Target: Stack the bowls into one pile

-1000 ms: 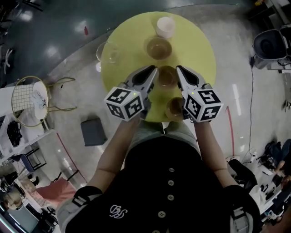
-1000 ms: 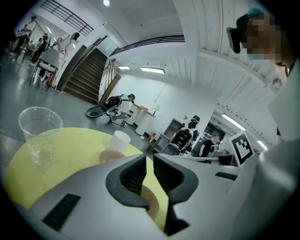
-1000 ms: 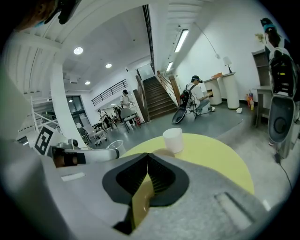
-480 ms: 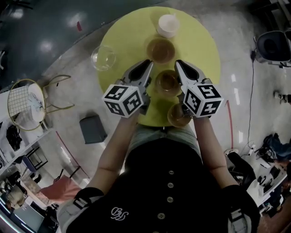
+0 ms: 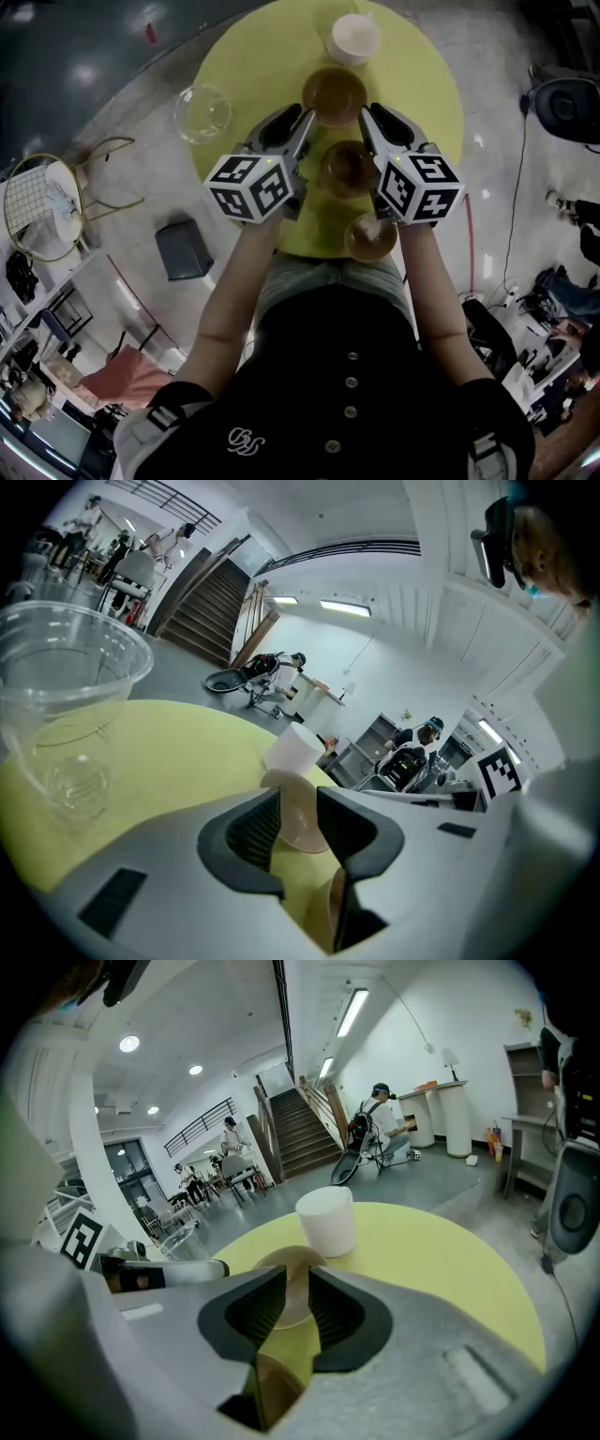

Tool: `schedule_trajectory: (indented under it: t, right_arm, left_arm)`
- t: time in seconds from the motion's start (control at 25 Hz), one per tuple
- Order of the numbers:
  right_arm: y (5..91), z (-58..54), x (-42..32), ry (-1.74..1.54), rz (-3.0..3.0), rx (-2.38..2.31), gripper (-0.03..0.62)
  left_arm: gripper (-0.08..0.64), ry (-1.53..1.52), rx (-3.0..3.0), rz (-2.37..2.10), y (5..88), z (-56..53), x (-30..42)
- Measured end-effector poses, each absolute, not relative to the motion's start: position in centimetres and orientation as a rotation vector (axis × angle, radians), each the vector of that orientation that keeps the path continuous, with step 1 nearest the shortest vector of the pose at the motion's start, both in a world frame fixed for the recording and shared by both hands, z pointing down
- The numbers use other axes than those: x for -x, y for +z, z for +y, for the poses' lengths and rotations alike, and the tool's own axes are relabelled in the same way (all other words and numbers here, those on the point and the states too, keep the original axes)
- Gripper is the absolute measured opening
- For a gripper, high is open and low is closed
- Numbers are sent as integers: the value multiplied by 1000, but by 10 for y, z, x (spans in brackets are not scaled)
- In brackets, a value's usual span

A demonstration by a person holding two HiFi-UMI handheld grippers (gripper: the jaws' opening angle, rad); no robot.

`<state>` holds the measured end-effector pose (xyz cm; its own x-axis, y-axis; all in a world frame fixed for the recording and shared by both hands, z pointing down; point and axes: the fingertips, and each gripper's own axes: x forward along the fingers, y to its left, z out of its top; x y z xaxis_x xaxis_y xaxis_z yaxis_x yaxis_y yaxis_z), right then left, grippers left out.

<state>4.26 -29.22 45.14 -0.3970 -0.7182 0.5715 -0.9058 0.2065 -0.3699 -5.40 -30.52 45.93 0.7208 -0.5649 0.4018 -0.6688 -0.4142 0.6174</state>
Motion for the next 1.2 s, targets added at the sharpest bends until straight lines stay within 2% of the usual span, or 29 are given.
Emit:
schedule_trajectory:
  t: [0.12,0.36,1.2]
  right_arm:
    - [461,-296,-45,992,-2189,-1512,89]
    - [477,-300,-46,1049,-2165,-1478,101]
    - [495,-310,-38,1124,-2161,-1445,101]
  left_arm:
    - [115,174,-2103,-941,469,-310,53]
    - [115,156,-2053,-959,484,-312,54]
    - [114,117,-2029,-929,493,-317,50]
